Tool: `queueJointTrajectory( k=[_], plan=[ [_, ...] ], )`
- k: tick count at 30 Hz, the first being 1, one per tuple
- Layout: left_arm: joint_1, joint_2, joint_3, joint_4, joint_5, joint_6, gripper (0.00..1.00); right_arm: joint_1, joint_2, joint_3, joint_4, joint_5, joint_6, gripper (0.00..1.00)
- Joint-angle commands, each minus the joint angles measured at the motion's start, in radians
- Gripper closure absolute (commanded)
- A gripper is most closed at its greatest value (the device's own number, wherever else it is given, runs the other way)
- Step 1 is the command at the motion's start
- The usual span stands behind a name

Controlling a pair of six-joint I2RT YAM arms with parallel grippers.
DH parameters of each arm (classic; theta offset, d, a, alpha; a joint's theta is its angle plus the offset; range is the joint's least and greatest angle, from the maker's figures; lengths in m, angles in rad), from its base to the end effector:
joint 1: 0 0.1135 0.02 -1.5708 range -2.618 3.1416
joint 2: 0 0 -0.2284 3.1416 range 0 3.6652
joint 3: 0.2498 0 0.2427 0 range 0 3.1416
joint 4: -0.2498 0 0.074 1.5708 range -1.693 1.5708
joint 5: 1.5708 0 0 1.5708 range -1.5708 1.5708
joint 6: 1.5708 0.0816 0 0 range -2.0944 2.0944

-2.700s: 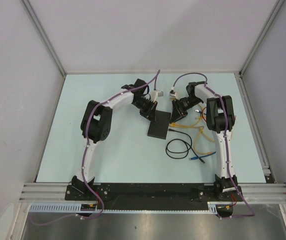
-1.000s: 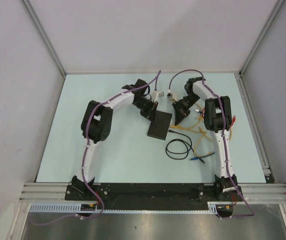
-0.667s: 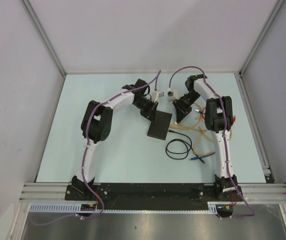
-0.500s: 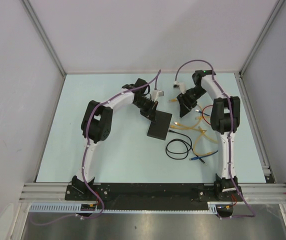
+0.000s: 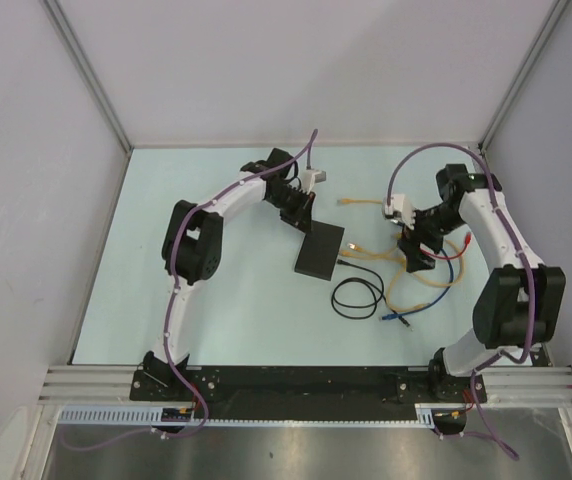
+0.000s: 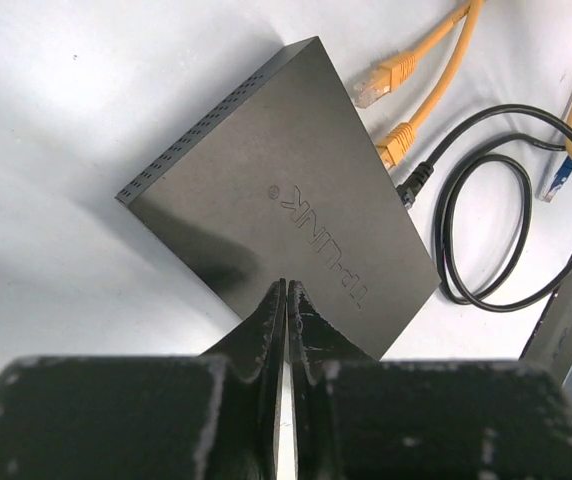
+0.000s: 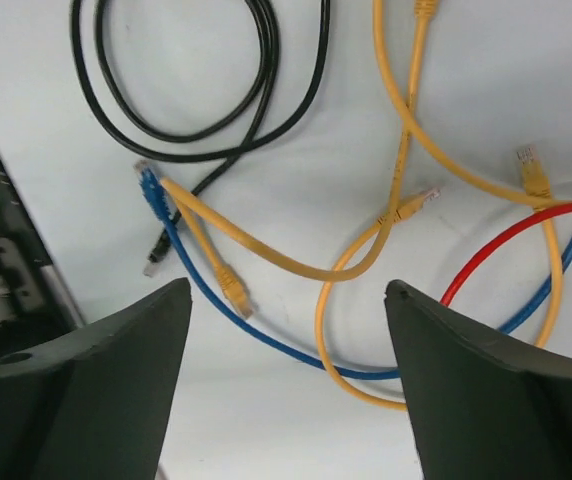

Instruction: Pull the plug from the switch port

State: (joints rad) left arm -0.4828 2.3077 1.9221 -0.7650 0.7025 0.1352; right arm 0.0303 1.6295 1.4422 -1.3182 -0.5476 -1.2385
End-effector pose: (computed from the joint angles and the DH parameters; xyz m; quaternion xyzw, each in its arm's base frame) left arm 0.3914 -0.2647 0.1254 0.3476 0.8530 -0.3653 0.1347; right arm 0.2836 0.0511 0.2133 -0.5774 0.7698 0.2046 0.1794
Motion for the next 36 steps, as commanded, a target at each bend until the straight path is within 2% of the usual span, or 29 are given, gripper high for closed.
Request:
queueJointTrajectory(
  k=[1, 6, 9, 12, 13, 15, 22, 27, 31, 32, 33, 35, 36],
  plan=[
    [-0.002, -0.004, 0.040, 0.021, 0.018, -0.019, 0.93, -0.015, -0.132, -0.147, 0.169, 0.047, -0.240, 0.12],
    [-0.007, -0.008, 0.032, 0.024, 0.015, -0.014, 0.92, 0.032, -0.079, -0.177, 0.290, 0.064, -0.214, 0.12],
    [-0.008, -0.014, 0.026, 0.021, 0.014, -0.009, 0.92, 0.059, -0.022, -0.180, 0.300, 0.070, -0.245, 0.14],
    [-0.008, -0.017, 0.022, 0.015, 0.008, -0.003, 0.92, 0.085, 0.026, -0.186, 0.272, 0.107, -0.280, 0.24],
    [-0.008, -0.019, 0.021, 0.013, 0.003, 0.001, 0.92, 0.088, 0.030, -0.186, 0.255, 0.120, -0.304, 0.33],
    [-0.008, -0.022, 0.020, 0.012, 0.000, 0.004, 0.92, 0.086, 0.029, -0.187, 0.196, 0.140, -0.335, 0.37],
    [-0.014, -0.010, 0.025, 0.018, 0.000, 0.003, 0.92, 0.056, -0.022, -0.200, 0.077, 0.138, -0.411, 0.34],
    [-0.019, -0.008, 0.025, 0.024, 0.000, -0.003, 0.92, 0.095, -0.051, -0.247, 0.210, 0.110, -0.336, 0.27],
    [-0.017, -0.016, 0.009, 0.018, -0.003, 0.004, 0.92, 0.121, -0.045, -0.269, 0.295, 0.106, -0.311, 0.28],
    [-0.017, -0.017, 0.008, 0.018, -0.006, 0.004, 0.92, 0.134, -0.037, -0.272, 0.310, 0.113, -0.314, 0.32],
    [-0.017, -0.016, 0.005, 0.020, -0.006, 0.004, 0.92, 0.140, -0.030, -0.272, 0.313, 0.124, -0.314, 0.45],
    [-0.019, -0.017, 0.008, 0.018, -0.008, 0.004, 0.92, 0.145, -0.014, -0.272, 0.285, 0.164, -0.340, 0.67],
    [-0.019, -0.019, 0.009, 0.018, -0.008, 0.004, 0.92, 0.138, -0.017, -0.272, 0.269, 0.176, -0.354, 0.85]
  ],
)
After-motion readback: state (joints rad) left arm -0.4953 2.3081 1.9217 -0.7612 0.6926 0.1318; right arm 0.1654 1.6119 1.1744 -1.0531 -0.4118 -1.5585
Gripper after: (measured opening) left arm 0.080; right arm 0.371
